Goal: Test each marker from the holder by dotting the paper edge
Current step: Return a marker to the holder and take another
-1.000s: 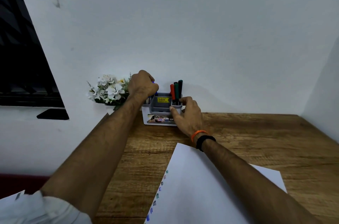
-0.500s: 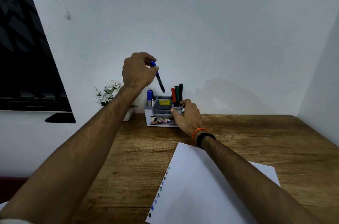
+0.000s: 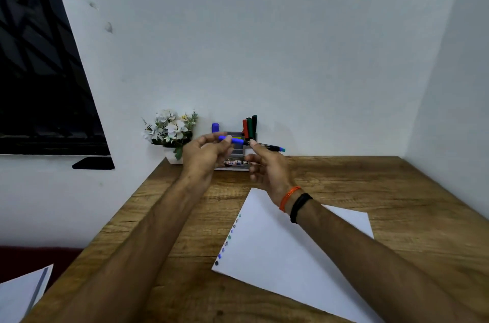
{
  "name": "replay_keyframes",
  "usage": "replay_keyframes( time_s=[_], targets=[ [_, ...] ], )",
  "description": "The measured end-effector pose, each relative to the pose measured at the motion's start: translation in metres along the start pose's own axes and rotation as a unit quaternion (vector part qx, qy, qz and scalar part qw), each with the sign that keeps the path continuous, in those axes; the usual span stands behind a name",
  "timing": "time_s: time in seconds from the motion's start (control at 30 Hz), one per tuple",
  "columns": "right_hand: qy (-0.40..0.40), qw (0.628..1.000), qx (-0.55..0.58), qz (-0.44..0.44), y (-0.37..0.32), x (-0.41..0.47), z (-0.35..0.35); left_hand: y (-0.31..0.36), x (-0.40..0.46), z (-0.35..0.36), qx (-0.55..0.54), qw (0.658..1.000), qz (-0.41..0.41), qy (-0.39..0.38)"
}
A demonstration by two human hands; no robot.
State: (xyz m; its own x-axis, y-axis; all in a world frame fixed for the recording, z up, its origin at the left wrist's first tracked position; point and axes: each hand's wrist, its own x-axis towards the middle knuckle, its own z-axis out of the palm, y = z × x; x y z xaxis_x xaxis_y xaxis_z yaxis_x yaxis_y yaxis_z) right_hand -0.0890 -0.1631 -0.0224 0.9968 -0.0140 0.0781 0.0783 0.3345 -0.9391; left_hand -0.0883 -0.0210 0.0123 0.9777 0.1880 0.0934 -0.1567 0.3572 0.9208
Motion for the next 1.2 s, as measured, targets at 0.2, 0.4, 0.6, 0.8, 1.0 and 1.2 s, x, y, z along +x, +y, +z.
replay_keyframes(
  time_s=[0.2,0.4,0.6,0.8,1.0,1.2],
  targets=[
    [-0.002,0.999,-0.024,-0.036,0.001,-0.010,-0.020,-0.028,-0.015,-0.013,-0.033,0.994,-0.066,-0.075],
    [-0.033,0.991,-0.106,-0.079,0.009,-0.014,-0.040,-0.039,-0.018,-0.023,0.283,0.934,0.102,-0.192],
    [-0.087,0.978,-0.160,-0.102,0.012,-0.015,-0.043,-0.050,-0.018,-0.024,0.450,0.837,0.211,-0.229],
    [-0.104,0.976,-0.159,-0.106,0.015,-0.013,-0.046,-0.050,-0.017,-0.027,0.478,0.821,0.206,-0.234],
    [-0.130,0.973,-0.158,-0.108,0.019,-0.014,-0.048,-0.053,-0.020,-0.024,0.454,0.829,0.202,-0.256],
    [-0.142,0.970,-0.160,-0.112,0.021,-0.013,-0.047,-0.057,-0.021,-0.025,0.472,0.814,0.220,-0.258]
  ],
)
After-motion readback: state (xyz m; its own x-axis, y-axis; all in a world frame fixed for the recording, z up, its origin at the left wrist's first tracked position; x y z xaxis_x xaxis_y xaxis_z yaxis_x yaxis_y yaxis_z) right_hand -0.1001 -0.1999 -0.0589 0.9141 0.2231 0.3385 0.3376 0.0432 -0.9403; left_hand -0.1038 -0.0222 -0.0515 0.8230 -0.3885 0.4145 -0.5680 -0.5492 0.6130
